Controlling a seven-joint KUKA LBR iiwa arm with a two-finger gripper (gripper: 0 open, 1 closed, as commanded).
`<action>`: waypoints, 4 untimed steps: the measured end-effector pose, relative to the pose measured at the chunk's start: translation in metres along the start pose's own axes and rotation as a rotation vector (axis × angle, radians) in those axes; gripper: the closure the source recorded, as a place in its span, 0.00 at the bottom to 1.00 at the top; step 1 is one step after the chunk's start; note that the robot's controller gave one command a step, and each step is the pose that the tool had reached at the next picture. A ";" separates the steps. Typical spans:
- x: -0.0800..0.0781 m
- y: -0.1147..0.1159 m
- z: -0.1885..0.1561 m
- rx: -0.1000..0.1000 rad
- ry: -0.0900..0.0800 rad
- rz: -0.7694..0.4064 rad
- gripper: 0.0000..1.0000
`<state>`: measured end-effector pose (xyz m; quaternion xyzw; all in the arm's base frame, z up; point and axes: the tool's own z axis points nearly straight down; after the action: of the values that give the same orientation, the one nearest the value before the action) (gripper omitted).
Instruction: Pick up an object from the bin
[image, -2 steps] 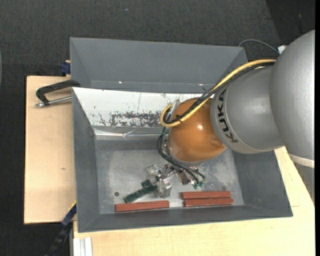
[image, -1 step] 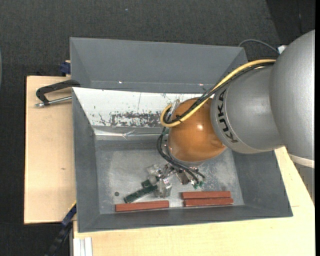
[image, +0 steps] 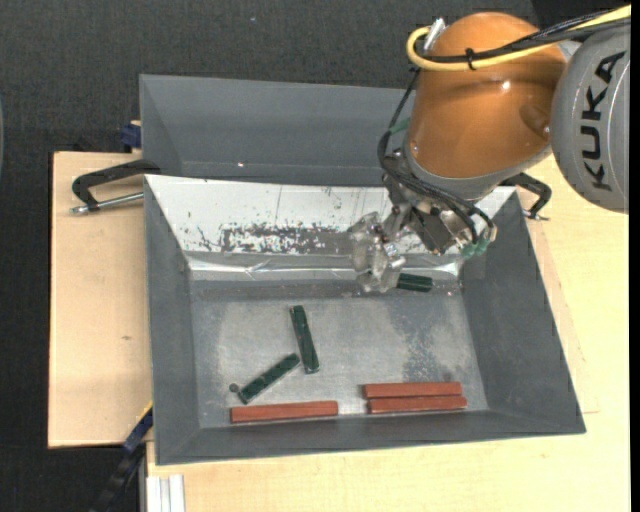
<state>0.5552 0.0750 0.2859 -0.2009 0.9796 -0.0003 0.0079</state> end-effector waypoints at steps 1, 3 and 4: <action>0.001 0.001 0.004 -0.003 0.009 -0.001 0.00; 0.010 0.008 0.152 -0.008 0.020 -0.037 1.00; 0.008 0.007 0.147 -0.005 0.012 -0.037 0.00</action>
Offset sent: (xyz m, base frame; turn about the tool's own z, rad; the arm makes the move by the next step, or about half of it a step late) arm 0.0000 0.0000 0.0000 0.0000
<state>0.5471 0.0790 0.1384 -0.2187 0.9758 0.0008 0.0015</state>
